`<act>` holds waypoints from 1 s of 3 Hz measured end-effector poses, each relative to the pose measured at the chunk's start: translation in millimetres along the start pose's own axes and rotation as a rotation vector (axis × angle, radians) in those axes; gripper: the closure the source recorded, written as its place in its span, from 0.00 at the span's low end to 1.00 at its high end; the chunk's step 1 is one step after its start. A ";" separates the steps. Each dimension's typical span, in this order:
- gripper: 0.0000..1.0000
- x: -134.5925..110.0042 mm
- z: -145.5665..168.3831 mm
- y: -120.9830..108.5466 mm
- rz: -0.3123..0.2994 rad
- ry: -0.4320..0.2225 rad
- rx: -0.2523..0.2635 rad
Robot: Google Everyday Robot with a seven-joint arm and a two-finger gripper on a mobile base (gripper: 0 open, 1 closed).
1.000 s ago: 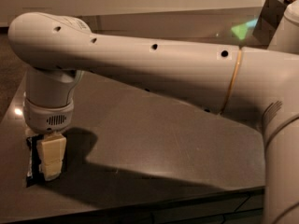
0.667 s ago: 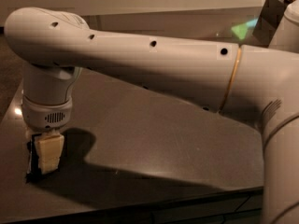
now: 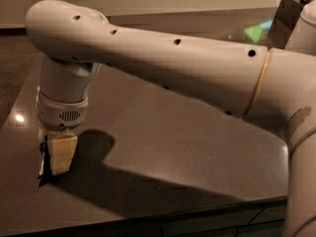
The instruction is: Pick rxbar blueberry
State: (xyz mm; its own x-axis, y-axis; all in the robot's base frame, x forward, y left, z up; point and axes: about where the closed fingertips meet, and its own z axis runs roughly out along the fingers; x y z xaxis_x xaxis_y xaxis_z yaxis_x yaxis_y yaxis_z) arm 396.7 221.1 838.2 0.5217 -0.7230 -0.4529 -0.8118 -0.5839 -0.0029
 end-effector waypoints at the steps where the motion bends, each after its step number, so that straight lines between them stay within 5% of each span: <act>1: 1.00 2.8 -17.2 -2.6 0.014 -0.034 0.016; 3: 1.00 1.4 -67.8 -2.0 0.009 -0.104 0.038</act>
Offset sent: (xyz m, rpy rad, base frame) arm 0.0226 -0.0199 0.0529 0.1173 0.0335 -0.0330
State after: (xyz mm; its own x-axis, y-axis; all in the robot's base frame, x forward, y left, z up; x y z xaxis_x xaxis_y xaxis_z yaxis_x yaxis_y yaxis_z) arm 416.8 196.2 898.0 0.4857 -0.6848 -0.5433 -0.8268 -0.5617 -0.0311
